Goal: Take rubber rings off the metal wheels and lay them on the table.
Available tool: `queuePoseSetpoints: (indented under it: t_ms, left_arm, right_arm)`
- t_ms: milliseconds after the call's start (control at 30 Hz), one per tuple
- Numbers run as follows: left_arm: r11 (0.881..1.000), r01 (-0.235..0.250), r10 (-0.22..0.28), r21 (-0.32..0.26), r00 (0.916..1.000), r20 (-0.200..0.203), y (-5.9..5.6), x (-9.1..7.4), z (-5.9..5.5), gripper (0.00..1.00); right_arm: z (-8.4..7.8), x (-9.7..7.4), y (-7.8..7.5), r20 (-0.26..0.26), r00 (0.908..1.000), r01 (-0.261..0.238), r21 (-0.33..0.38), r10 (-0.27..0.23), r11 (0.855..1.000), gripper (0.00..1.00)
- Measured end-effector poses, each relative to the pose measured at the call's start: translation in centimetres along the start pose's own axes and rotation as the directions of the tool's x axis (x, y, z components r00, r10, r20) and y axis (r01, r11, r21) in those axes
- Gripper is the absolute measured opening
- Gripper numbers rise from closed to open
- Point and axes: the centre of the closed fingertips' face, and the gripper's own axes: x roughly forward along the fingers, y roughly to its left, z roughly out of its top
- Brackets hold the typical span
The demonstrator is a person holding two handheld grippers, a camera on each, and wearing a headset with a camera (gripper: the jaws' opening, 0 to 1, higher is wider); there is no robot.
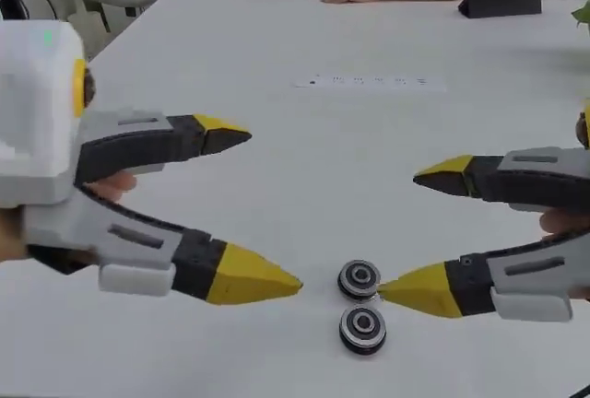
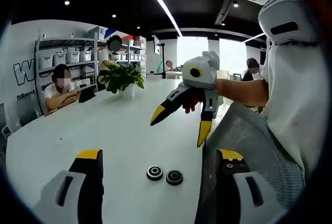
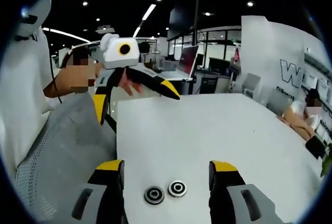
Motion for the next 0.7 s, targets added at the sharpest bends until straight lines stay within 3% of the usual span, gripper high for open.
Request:
queuePoseSetpoints:
  t_ms: [133,233,467,567,700]
  left_arm:
    - [1.0,0.014,-0.015,0.015,0.9994,0.031,0.7,1.7,0.7,0.86]
    - [0.999,0.015,-0.016,0.028,0.9989,0.043,1.2,2.9,0.6,0.83]
    - [0.999,0.022,-0.023,0.024,0.9979,0.06,1.6,4.8,-0.3,0.77]
    - [1.0,0.024,-0.025,0.016,0.9951,0.096,1.6,5.7,-0.6,0.71]
    - [0.998,-0.012,0.007,0.057,0.9965,0.084,1.4,6.8,-2.6,0.6]
  right_arm:
    - [0.1,1.0,-1.0,0.017,0.9998,0.01,0.015,-0.01,1.0,0.61]
    - [-0.3,1.4,-1.2,0.026,0.9997,0.006,0.024,-0.007,1.0,0.56]
    - [-3.0,2.0,-1.3,0.014,0.9999,-0.004,0.088,0.003,0.996,0.51]
    - [-4.0,2.3,-1.0,0.001,0.9998,-0.021,0.105,0.021,0.994,0.48]
    - [-5.5,2.8,-0.3,-0.022,0.9982,-0.052,0.146,0.056,0.988,0.46]
